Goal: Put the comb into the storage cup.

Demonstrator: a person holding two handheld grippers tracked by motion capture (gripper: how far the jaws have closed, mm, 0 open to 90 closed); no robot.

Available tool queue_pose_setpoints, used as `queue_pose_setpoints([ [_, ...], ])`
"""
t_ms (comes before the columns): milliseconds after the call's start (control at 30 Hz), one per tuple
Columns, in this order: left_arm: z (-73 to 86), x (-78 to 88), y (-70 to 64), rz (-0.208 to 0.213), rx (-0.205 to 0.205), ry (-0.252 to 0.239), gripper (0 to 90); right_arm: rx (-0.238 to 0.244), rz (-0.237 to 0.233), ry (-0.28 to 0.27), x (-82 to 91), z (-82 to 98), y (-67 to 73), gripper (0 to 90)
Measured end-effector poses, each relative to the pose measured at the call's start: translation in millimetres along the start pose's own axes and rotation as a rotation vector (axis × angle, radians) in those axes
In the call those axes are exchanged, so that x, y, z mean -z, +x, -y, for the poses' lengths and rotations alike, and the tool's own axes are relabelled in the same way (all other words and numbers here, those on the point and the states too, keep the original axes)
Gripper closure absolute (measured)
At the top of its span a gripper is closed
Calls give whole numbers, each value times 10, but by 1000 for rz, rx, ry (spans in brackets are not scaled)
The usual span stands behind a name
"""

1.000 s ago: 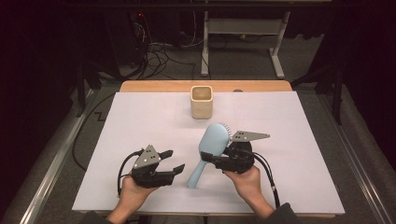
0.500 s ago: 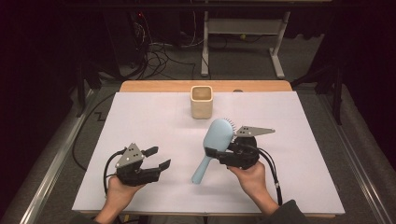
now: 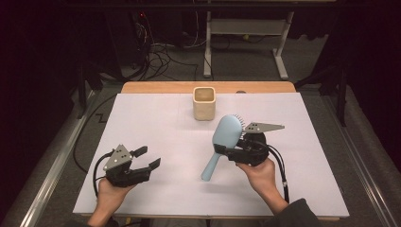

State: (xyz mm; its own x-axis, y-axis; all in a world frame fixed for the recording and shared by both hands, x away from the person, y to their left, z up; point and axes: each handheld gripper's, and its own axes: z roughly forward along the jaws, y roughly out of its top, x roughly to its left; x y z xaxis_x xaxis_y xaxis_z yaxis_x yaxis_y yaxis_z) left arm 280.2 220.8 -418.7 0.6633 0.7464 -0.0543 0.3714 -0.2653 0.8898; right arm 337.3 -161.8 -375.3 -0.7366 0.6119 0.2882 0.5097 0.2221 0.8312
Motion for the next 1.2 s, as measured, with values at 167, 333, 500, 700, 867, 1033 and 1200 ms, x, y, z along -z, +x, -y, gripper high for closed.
queue_pose_setpoints([
  [167, 42, 44, 47, -17, 8, -9, 342, 10, 23, 13, 27, -27, -27, 554],
  [333, 112, 67, 92, -27, 19, -12, 342, 11, 43, 18, 55, -57, -69, 553],
  [500, 168, 87, 124, -37, 24, -11, 342, 12, 57, 23, 62, -72, -96, 552],
  [700, 233, 137, 163, -69, 38, -38, 353, 19, 65, 35, 53, -110, -115, 551],
  [867, 301, 185, 222, -92, 63, -46, 353, 24, 79, 35, 73, -177, -128, 550],
  [1033, 352, 201, 261, -106, 72, -44, 352, 34, 87, 36, 92, -225, -146, 550],
  [1200, 409, 208, 320, -121, 86, -31, 351, 39, 107, 38, 120, -283, -178, 549],
])
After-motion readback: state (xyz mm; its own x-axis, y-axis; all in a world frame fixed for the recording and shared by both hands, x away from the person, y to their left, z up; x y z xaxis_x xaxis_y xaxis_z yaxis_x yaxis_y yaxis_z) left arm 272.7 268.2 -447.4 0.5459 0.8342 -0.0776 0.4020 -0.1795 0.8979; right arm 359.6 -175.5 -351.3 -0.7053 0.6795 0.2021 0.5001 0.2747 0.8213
